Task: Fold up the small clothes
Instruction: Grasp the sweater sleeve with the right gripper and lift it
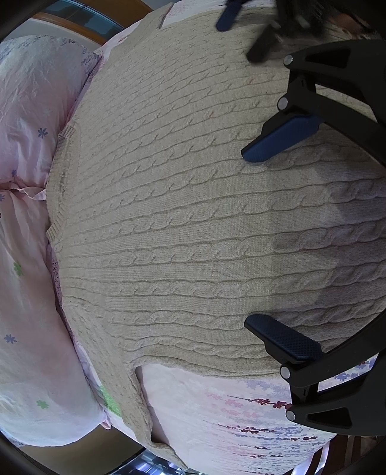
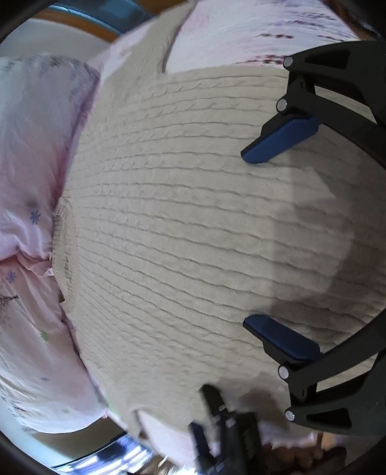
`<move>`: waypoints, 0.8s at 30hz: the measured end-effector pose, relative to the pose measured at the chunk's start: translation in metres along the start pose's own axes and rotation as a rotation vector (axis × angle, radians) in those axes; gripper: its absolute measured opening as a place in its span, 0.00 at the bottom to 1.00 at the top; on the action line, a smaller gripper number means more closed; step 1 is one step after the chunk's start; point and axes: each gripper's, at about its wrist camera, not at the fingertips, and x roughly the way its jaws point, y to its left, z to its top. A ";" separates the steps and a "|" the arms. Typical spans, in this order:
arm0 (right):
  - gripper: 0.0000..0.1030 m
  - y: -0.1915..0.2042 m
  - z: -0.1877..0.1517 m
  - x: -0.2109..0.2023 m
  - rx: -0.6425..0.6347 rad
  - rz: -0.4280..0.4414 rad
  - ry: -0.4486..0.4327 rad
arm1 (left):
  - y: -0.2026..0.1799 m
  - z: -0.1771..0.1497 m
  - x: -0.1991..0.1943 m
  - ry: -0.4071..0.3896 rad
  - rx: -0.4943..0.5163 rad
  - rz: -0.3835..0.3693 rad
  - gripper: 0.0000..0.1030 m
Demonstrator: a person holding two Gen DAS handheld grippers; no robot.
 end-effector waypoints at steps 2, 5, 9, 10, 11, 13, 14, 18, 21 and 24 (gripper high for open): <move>0.98 -0.042 0.019 -0.015 0.128 0.019 -0.051 | 0.001 0.004 0.004 0.009 -0.001 -0.005 0.99; 0.98 -0.136 0.044 -0.036 0.378 -0.041 -0.150 | 0.010 0.007 0.000 0.006 -0.047 -0.032 0.99; 0.97 -0.286 0.053 -0.038 0.794 -0.053 -0.152 | 0.048 0.013 -0.016 -0.039 -0.235 -0.078 0.99; 0.94 -0.307 0.049 -0.038 0.860 -0.050 -0.153 | 0.056 0.012 -0.019 -0.050 -0.277 -0.091 0.99; 0.92 -0.343 0.042 -0.035 0.972 -0.052 -0.149 | 0.069 0.011 -0.025 -0.070 -0.336 -0.111 0.99; 0.70 -0.380 0.031 -0.029 1.096 -0.035 -0.141 | 0.083 0.009 -0.031 -0.091 -0.401 -0.123 0.99; 0.67 -0.400 0.023 -0.028 1.167 -0.001 -0.166 | 0.087 0.008 -0.033 -0.096 -0.422 -0.123 0.99; 0.56 -0.422 0.021 -0.030 1.210 -0.004 -0.210 | 0.117 0.000 -0.044 -0.114 -0.548 -0.082 0.99; 0.20 -0.433 0.020 -0.028 1.237 -0.023 -0.226 | 0.143 -0.003 -0.046 -0.084 -0.638 -0.045 0.97; 0.07 -0.432 0.031 -0.030 1.195 -0.073 -0.262 | 0.175 -0.009 -0.053 -0.077 -0.756 -0.036 0.97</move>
